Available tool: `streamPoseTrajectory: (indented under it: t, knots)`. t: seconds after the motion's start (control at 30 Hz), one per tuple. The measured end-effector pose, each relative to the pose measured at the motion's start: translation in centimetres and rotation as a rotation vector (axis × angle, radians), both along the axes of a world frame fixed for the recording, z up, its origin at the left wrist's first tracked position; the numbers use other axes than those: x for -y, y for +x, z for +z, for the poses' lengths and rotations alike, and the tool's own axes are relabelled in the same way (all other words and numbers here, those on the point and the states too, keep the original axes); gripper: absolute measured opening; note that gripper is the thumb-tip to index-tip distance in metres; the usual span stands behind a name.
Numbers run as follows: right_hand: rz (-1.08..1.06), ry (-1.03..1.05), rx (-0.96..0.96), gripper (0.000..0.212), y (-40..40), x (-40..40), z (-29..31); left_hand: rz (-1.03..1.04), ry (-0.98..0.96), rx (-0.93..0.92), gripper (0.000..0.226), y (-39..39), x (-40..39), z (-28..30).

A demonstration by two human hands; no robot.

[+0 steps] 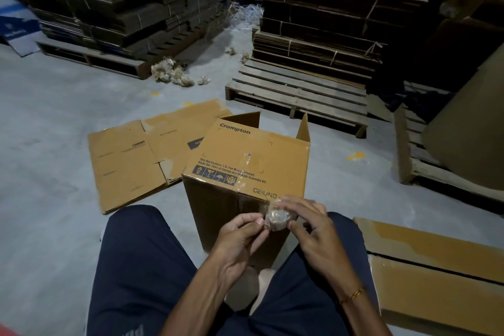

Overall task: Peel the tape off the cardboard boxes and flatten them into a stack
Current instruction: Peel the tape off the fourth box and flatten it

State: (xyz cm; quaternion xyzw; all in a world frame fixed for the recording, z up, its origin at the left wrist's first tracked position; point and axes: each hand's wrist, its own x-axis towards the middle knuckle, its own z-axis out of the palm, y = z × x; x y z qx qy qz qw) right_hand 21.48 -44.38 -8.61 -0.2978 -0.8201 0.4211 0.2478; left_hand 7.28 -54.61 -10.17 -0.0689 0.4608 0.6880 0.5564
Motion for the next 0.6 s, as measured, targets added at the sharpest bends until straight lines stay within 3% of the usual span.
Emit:
streamPoseTrajectory:
  t: [0.1,0.23,0.33,0.47,0.53,0.6]
  knots:
    - [0.001,0.018,-0.031,0.057,-0.7,0.4,0.3,0.056,0.007,-0.051,0.026,0.5,-0.3,0.0]
    - [-0.088,-0.039,-0.076,0.026,-1.8,1.9,1.1,0.095,-0.051,-0.207,0.012,0.8,-0.6,0.0]
    - [-0.26,0.062,-0.051,0.033,-2.9,3.3,0.7,-0.019,-0.098,-0.347,0.002,1.0,-0.6,-0.4]
    - [-0.371,0.199,-0.067,0.023,-4.7,3.6,0.2,-0.141,-0.032,-0.517,0.008,0.9,-0.2,0.1]
    - [-0.361,0.201,-0.062,0.02,-4.9,3.2,0.3,-0.188,-0.073,-0.785,0.012,0.1,0.1,0.3]
    - [-0.357,0.171,-0.08,0.02,-4.8,2.9,0.5,-0.161,-0.241,-1.252,0.014,-1.2,0.3,0.4]
